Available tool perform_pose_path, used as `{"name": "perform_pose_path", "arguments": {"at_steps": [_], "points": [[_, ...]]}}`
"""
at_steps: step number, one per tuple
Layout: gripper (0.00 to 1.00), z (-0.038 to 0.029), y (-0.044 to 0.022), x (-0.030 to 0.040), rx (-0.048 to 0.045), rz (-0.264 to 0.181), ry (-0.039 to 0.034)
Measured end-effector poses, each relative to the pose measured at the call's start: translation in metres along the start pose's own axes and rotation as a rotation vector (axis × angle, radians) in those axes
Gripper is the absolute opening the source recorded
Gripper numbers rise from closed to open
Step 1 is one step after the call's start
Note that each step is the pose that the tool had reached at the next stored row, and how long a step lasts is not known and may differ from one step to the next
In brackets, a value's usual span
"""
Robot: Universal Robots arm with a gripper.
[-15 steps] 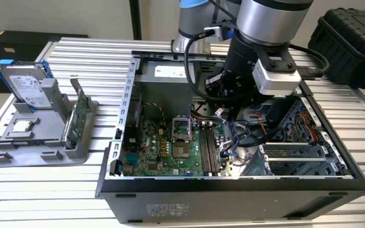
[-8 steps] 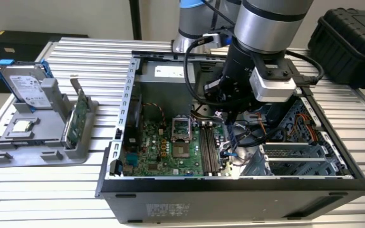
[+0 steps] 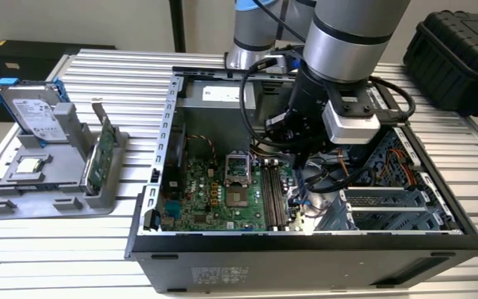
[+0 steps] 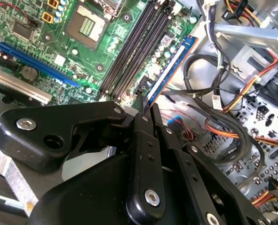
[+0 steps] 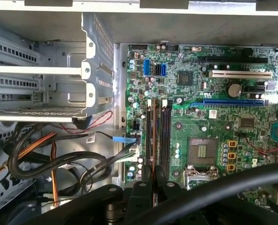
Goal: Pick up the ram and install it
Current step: 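Insert the ram into the slot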
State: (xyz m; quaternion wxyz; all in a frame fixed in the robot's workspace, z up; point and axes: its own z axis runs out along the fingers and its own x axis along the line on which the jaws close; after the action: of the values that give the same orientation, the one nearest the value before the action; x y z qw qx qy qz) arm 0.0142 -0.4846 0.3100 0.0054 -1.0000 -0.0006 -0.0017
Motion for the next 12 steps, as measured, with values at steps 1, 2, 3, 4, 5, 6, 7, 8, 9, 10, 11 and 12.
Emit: {"name": "perform_pose_path", "arguments": {"at_steps": [1,2,3,4,5,6,7,8,9,10,11,12], "points": [[0.00,0.0018,0.0000,0.0000,0.0000,0.000,0.0000],[0.00,0.0036,0.0000,0.0000,0.0000,0.000,0.0000],[0.00,0.0054,0.0001,0.0000,-0.0002,0.000,-0.0001],[0.00,0.0069,0.0001,0.0000,-0.0001,0.000,-0.0002],[0.00,0.0084,0.0001,0.0001,-0.0002,0.000,-0.0002],[0.00,0.0098,0.0001,0.0002,-0.0001,0.000,-0.0002],[0.00,0.0113,0.0001,0.0003,0.0000,0.000,-0.0003],[0.00,0.0126,0.0001,0.0004,-0.0001,0.000,-0.0003],[0.00,0.0140,0.0001,0.0005,0.0000,0.000,-0.0003],[0.00,0.0153,0.0002,0.0006,-0.0001,0.000,-0.0003],[0.00,0.0167,0.0002,0.0006,0.0000,0.000,-0.0004],[0.00,0.0182,0.0002,0.0007,-0.0001,0.000,-0.0004]]}}
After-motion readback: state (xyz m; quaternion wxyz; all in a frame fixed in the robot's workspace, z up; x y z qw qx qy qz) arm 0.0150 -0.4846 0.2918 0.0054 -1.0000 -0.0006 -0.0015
